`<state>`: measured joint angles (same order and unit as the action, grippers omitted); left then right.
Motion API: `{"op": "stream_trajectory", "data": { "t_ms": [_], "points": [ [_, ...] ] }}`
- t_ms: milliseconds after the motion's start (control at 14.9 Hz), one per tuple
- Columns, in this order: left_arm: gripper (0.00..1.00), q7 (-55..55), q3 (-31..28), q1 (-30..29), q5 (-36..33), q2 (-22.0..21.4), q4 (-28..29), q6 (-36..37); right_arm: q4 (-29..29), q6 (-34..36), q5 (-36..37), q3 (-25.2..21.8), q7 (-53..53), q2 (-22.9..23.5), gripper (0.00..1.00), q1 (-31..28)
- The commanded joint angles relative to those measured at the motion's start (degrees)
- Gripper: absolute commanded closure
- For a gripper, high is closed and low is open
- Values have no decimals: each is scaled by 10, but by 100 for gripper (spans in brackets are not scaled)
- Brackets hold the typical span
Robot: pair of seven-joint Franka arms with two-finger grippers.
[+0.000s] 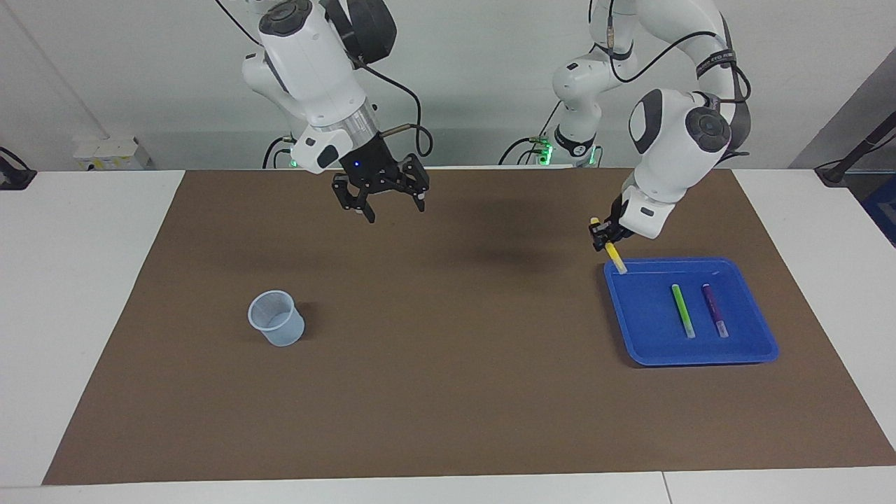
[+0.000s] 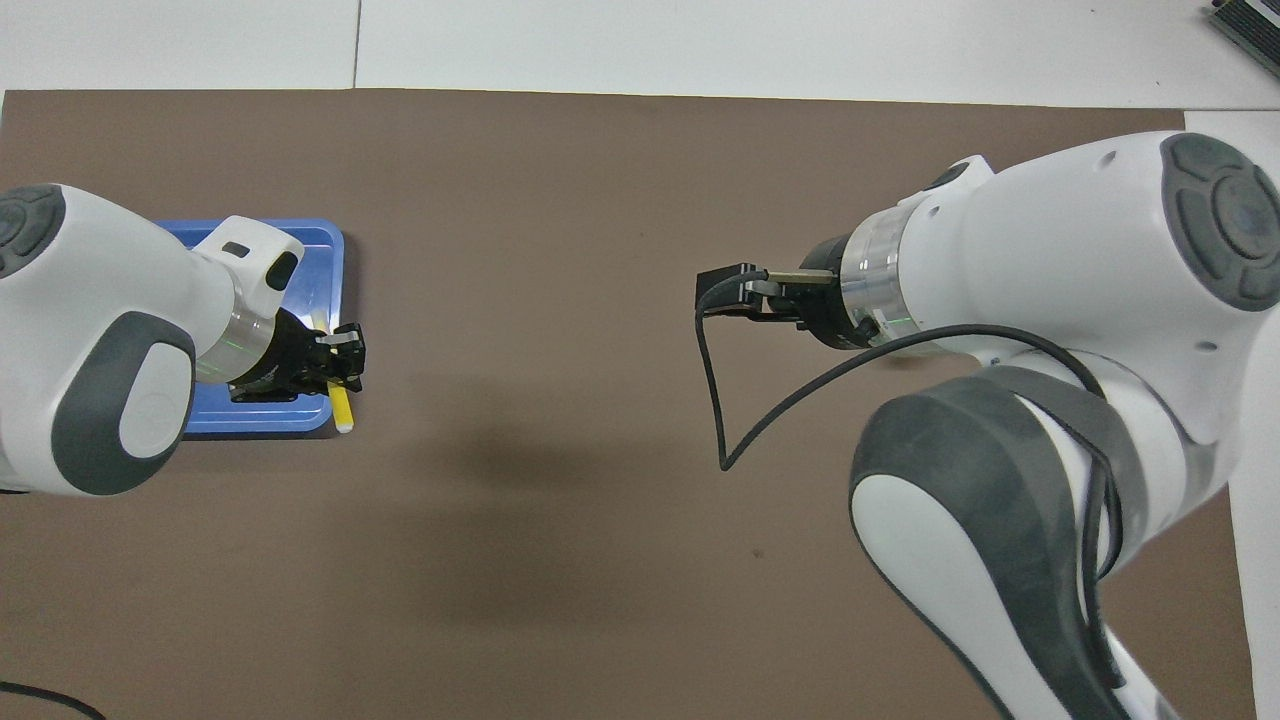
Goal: Right arm passes pens to left for tray arrangement
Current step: 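Lower the yellow highlighter into the tray while the right gripper withdraws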
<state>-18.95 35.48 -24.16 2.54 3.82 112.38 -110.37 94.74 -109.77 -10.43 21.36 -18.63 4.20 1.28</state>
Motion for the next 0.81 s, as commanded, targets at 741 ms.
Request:
{"op": "stream_trajectory", "data": {
  "t_ms": [741],
  "points": [
    [100,189,2,-42,-252,228,-120,-72,13,116,99,4,147,-27,0,-102]
  ]
}}
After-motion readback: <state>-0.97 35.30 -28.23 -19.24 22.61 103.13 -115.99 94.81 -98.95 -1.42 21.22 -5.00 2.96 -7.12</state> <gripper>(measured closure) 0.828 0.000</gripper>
